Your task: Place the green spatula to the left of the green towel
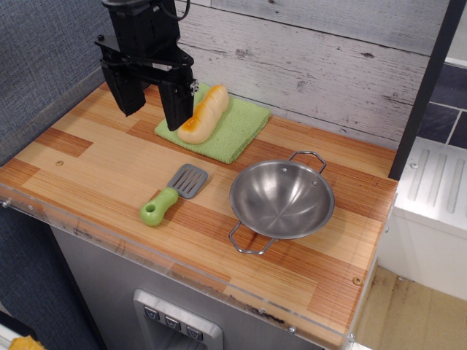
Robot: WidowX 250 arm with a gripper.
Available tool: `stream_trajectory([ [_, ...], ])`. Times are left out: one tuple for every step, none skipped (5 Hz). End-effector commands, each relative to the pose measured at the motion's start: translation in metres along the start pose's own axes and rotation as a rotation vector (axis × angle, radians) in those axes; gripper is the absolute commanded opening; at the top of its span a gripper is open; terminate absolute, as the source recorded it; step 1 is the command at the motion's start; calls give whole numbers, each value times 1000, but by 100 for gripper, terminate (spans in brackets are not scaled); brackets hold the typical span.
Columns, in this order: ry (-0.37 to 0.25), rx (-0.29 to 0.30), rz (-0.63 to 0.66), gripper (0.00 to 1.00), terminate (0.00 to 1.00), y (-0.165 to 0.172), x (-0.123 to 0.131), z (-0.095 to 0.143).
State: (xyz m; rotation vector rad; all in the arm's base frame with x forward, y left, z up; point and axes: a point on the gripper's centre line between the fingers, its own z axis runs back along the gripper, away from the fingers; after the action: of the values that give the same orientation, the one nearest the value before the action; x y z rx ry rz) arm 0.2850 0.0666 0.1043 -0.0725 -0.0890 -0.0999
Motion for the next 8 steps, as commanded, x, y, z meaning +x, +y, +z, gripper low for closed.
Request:
stream_trajectory([
  [0, 0, 0, 100, 0, 0, 0, 0],
  [20, 19, -11, 100, 0, 0, -13, -12],
  [57, 35, -29, 100, 0, -1, -24, -27],
  [62, 27, -43, 100, 0, -2, -30, -39],
  [40, 22, -46, 100, 0, -2, -32, -53],
  [41, 24, -43, 100, 0, -5, -30, -64],
  [42, 29, -50, 100, 0, -11, -30, -76],
  [49, 35, -59, 100, 0, -15, -29, -83],
])
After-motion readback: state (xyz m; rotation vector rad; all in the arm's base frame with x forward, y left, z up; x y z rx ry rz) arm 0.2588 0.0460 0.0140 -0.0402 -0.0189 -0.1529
